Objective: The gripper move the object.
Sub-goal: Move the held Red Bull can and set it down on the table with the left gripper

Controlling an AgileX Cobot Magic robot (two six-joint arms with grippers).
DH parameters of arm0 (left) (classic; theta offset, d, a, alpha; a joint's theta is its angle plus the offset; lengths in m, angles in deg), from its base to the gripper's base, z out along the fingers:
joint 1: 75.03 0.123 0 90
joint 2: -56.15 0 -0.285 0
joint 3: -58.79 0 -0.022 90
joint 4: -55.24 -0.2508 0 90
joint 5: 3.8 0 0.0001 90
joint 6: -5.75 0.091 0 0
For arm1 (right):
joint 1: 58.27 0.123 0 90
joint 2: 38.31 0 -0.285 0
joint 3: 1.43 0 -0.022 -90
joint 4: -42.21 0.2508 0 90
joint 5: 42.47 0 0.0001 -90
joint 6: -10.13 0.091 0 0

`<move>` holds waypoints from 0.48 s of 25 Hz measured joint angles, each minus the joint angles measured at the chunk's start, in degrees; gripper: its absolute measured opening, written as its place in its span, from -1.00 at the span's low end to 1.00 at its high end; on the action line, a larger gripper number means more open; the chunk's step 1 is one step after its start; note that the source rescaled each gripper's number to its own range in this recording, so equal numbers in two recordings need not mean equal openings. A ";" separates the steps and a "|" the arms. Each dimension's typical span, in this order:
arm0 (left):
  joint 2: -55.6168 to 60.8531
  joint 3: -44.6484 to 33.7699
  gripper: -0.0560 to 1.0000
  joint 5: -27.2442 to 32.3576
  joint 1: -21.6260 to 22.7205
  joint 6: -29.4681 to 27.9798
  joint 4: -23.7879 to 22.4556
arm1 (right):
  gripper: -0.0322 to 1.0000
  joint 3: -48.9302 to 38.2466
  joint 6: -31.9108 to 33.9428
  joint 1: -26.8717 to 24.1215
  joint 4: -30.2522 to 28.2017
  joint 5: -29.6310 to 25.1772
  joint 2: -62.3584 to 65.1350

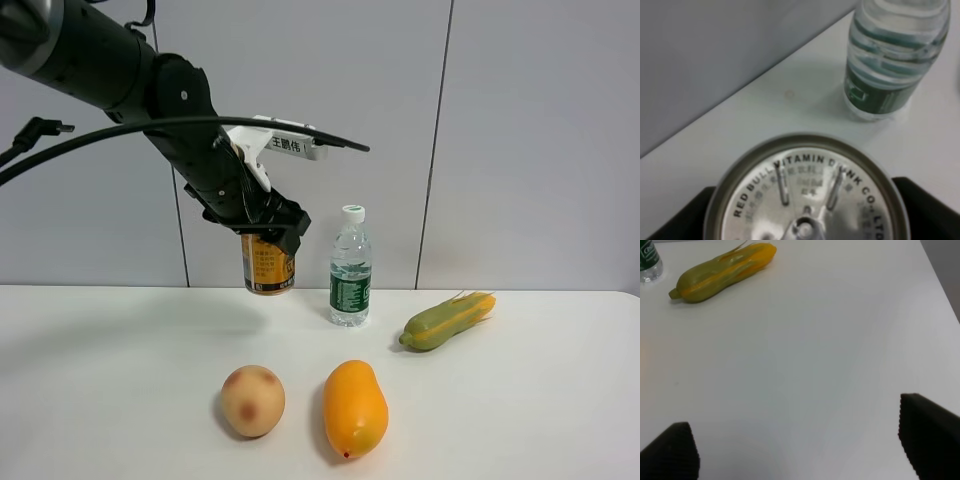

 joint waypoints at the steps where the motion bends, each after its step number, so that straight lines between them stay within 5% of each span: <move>1: 0.00 -1.46 -0.86 -2.42 0.00 0.00 0.00 | 1.00 0.00 0.00 0.00 0.00 0.00 0.00; 12: -3.12 -5.48 -0.86 -10.15 1.95 0.00 0.00 | 1.00 0.00 0.00 0.00 0.00 0.00 0.00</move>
